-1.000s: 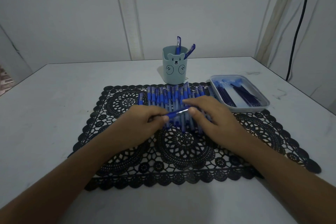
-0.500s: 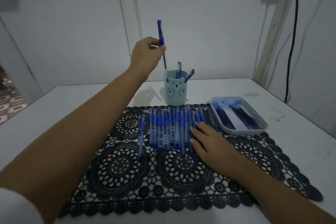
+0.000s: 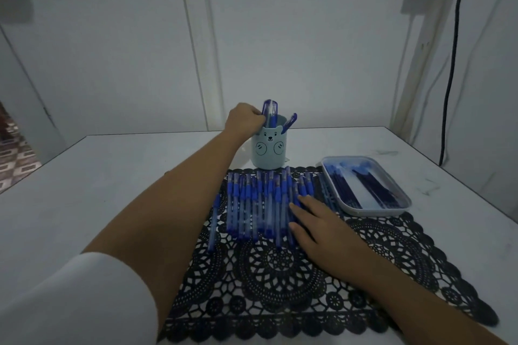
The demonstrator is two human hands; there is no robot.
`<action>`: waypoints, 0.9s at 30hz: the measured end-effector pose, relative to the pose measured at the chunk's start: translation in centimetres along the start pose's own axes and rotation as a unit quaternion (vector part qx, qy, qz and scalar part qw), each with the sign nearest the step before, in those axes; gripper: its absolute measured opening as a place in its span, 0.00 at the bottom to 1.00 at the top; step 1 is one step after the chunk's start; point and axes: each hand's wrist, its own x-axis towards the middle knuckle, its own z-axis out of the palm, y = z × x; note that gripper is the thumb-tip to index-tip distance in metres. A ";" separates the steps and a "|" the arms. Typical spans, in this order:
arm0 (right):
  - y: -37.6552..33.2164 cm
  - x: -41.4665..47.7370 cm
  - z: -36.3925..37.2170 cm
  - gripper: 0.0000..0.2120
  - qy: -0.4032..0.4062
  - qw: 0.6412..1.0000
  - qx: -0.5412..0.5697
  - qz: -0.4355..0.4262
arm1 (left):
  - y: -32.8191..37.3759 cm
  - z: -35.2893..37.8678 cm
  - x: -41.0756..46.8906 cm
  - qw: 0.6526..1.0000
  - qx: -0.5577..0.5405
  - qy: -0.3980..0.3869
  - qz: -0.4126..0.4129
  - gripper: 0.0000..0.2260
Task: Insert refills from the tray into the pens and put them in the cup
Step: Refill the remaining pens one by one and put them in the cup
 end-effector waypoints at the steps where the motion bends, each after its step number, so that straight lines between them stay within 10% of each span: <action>1: 0.0 0.0 0.0 0.24 -0.001 1.000 0.001 0.001 | -0.2 -0.1 -0.1 1.000 -0.006 -0.005 0.010 0.07; 27: -0.2 -0.1 -0.1 0.21 0.011 0.999 0.043 0.026 | -7.1 -4.4 -13.8 0.938 0.336 -0.067 -0.042 0.07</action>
